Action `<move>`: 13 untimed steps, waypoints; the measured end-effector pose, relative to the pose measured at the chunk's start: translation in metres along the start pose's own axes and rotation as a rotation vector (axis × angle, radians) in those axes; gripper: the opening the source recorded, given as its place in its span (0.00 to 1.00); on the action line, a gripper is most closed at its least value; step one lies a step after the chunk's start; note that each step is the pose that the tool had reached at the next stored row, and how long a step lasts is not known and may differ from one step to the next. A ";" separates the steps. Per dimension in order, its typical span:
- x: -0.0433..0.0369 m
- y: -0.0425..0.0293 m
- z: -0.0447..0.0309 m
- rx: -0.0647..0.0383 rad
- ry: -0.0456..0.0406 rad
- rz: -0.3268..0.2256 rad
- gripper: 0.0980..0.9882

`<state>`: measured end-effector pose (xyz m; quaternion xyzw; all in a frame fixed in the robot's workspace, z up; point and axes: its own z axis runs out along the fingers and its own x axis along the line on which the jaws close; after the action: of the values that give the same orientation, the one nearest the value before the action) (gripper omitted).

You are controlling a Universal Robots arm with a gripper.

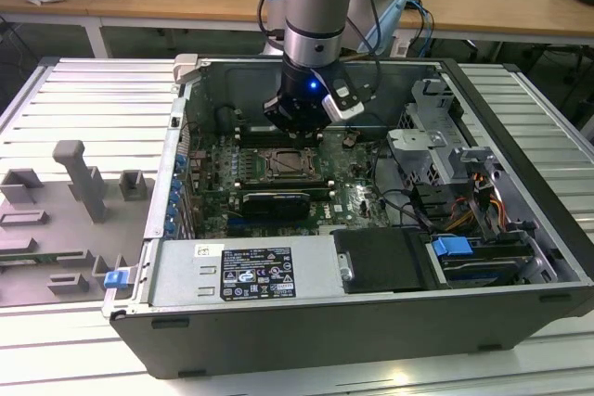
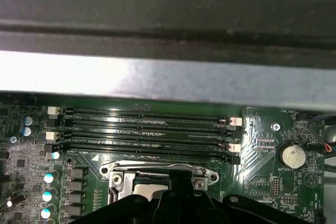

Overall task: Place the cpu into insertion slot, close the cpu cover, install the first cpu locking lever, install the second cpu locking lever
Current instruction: 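Install the second cpu locking lever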

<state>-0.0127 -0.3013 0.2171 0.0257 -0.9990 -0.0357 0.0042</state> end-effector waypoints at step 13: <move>0.0003 -0.0056 -0.0006 0.000 0.0001 0.000 0.01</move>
<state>-0.0127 -0.3070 0.2172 0.0256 -0.9990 -0.0356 0.0042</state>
